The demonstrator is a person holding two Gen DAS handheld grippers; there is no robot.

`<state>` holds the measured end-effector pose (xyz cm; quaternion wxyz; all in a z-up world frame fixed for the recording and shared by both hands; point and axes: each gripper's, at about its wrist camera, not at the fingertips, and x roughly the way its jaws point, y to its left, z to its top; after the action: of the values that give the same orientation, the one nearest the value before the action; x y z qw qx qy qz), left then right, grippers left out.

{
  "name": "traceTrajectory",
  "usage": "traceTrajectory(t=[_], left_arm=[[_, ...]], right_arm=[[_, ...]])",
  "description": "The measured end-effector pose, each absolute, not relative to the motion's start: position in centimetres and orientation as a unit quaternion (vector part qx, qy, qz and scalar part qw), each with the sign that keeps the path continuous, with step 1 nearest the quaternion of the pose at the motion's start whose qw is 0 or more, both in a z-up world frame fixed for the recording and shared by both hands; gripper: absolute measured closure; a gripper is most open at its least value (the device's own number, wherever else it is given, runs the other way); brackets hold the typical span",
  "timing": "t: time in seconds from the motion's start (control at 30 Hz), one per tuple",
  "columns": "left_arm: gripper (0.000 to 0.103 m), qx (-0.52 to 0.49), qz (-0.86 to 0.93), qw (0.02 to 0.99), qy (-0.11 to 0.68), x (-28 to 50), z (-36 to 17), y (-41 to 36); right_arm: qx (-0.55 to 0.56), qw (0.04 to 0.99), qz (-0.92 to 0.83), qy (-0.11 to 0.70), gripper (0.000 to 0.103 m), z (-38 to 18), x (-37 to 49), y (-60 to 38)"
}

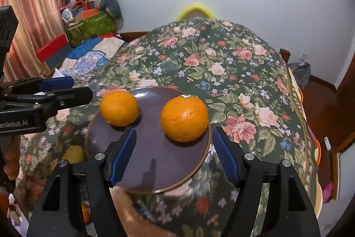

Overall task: Organize fruits
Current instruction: 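Grasp the pale pink pomelo segment with right gripper while left grasps yellow cylinder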

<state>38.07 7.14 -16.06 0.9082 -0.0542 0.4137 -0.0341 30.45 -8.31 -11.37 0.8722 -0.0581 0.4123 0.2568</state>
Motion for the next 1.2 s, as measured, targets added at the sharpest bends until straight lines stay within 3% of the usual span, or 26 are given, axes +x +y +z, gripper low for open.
traceTrajectory(t=[0.37,0.8,1.2], left_arm=[[0.035,-0.051,-0.019,0.917,0.395,32.1,-13.8,6.9],[0.035,-0.053,-0.016,0.907,0.418,27.5,-16.8,6.3],[0.035,-0.068,-0.016,0.892,0.447,27.9,-20.5,7.0]], right_arm=[[-0.053,0.876,0.267,0.399,0.035,-9.6,25.4,-9.5],[-0.033,0.841,0.279,0.462,0.035,-15.2,21.9,-8.7],[-0.037,0.834,0.277,0.476,0.035,-17.0,23.5,-7.0]])
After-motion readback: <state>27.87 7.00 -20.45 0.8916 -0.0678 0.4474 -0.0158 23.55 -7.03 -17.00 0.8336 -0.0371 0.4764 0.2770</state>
